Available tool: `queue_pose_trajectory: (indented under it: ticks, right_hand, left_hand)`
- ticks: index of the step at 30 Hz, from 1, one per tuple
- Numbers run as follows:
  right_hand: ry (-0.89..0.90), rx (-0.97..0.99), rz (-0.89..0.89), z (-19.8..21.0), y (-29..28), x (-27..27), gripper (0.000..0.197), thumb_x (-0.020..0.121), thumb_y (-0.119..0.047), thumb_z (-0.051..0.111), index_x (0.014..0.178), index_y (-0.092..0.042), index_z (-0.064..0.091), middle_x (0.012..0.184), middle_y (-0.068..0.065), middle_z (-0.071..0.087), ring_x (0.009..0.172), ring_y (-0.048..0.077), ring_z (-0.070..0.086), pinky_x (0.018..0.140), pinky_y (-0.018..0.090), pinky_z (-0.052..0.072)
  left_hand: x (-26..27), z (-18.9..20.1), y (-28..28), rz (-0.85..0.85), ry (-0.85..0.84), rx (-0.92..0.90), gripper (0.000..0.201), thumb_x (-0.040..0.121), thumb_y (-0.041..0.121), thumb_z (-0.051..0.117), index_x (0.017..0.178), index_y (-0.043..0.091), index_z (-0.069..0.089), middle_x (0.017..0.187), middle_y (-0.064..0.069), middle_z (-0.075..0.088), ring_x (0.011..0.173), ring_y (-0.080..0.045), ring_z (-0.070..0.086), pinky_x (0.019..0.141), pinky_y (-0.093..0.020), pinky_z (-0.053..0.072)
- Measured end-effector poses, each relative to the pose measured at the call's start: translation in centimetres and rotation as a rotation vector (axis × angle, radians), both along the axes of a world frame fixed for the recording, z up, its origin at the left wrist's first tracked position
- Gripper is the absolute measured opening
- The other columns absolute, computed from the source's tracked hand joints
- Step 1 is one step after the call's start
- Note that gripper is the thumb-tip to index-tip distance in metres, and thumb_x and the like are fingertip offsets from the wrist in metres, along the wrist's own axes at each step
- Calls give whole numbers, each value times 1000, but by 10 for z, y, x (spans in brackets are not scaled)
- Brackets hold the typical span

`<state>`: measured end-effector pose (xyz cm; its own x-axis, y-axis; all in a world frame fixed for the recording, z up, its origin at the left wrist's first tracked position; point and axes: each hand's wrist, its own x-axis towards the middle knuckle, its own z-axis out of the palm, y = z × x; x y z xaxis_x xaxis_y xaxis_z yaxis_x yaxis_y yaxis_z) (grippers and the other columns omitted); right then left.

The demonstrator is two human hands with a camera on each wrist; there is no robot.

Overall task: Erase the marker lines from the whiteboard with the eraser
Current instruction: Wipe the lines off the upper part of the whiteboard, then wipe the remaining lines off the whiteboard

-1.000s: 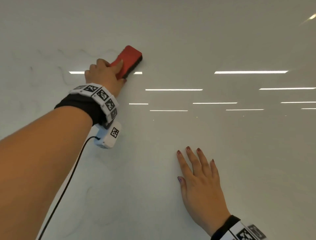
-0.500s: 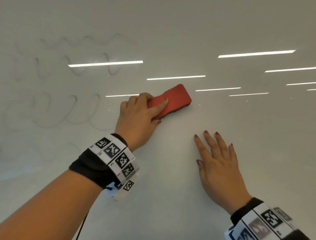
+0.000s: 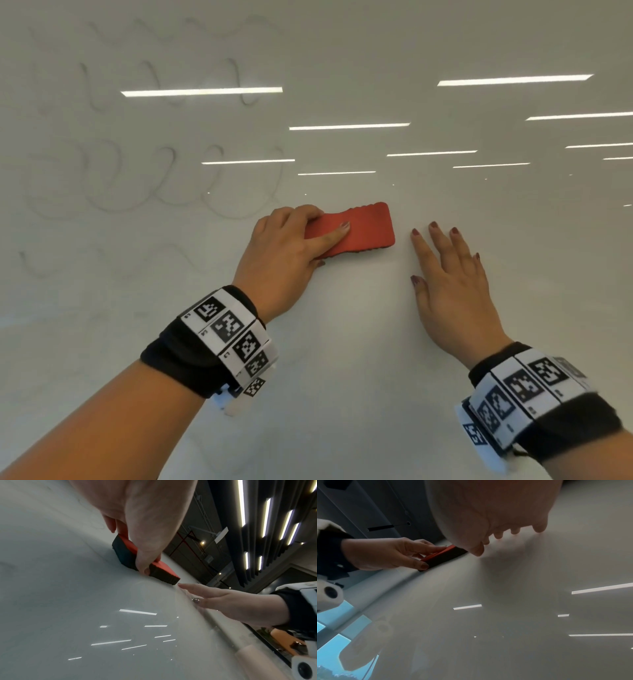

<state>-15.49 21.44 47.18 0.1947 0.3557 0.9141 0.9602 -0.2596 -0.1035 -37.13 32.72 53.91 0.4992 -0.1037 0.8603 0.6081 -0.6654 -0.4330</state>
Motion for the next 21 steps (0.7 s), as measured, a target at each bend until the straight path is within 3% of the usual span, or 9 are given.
queue_pose_trajectory:
  ticks: [4,6,9,12,16,18,21]
  right_hand:
    - [44,74,116,1,-1,-16,55,98,-40,28,150,-27,17,157,1,17,145,21,9,116,50,17]
    - [-40,114,168,-1,1,-27,60,95,-47,30,150,-28,16,156,1,21,144,22,14,114,49,19]
    - [-227,106,143,-3,8,-40,63,92,-45,41,149,-26,21,155,0,21,144,25,15,112,52,19]
    - [-289,95,134,-3,18,-47,58,92,-36,42,147,-25,26,151,-1,31,142,25,23,111,52,23]
    - [-312,162,138,-12,26,-50,54,92,-23,58,142,-27,39,133,12,49,122,32,44,102,50,35]
    - [-303,178,109,-16,26,-49,54,89,-21,62,139,-27,45,128,17,50,115,36,47,97,50,38]
    - [-240,207,76,-15,25,-47,51,89,-21,61,138,-25,48,127,21,49,111,39,48,94,52,39]
  left_hand:
    - [5,-12,-2,-70,-7,-42,59,80,22,70,133,37,50,127,-7,53,110,-32,49,90,-43,40]
    - [6,-15,-3,-99,1,-50,57,79,21,70,131,36,51,127,-6,53,111,-32,48,90,-42,40]
    - [9,-22,-2,-120,30,-19,55,81,20,68,132,30,52,130,-4,52,116,-30,47,93,-43,39]
    - [11,-32,1,-150,41,-10,56,82,19,67,134,21,48,137,-3,49,126,-31,43,101,-46,39]
    - [-9,-51,9,-124,0,-110,76,81,39,67,145,25,28,154,-1,24,142,-25,19,115,-45,21]
    - [-31,-63,18,-88,-71,-181,83,81,52,60,148,26,19,156,0,16,144,-22,11,117,-45,13]
    - [-67,-84,35,-20,-183,-276,79,83,61,46,149,26,18,157,1,14,145,-22,6,116,-44,8]
